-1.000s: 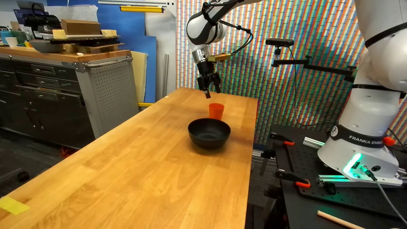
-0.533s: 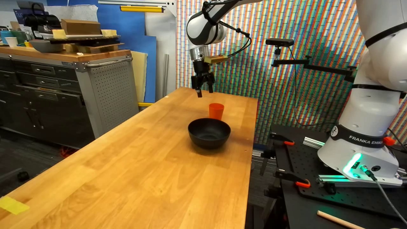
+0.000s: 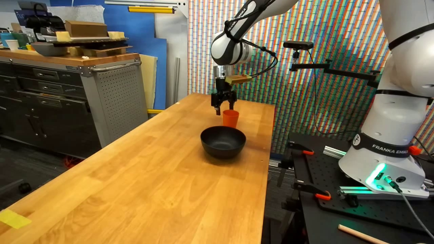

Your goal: Pick up the orange cup and put it in the bowl

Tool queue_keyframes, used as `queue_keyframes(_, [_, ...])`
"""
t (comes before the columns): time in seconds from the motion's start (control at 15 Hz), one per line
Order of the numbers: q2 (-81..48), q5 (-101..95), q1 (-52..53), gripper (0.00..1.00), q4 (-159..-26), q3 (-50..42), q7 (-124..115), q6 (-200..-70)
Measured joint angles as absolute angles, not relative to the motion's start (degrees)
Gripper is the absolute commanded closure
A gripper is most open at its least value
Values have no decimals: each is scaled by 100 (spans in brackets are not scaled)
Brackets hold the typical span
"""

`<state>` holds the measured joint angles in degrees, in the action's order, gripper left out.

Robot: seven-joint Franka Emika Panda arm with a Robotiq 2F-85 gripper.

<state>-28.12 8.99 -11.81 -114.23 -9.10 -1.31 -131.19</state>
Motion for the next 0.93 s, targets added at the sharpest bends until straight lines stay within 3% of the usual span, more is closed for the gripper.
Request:
queue_keyframes(0.33, [-2813,1143,-1305,0,-12011,-899,-123,-13715])
queue_keyframes(0.4, [-2815,1219,-1306,25,-12086,-874,-111,-13763])
queue_keyframes(0.47, [-2820,1303,-1308,26,-12150,-834,-101,-13787])
queue_keyframes(0.67, [-2828,1637,-1338,50,-12226,-653,-19,-13824])
queue_keyframes(0.73, [-2835,1755,-1351,14,-12230,-592,-10,-13805])
queue_keyframes(0.87, [-2848,1946,-1355,12,-12244,-518,-10,-13785])
queue_keyframes(0.93, [-2848,2005,-1355,7,-12252,-506,-19,-13782])
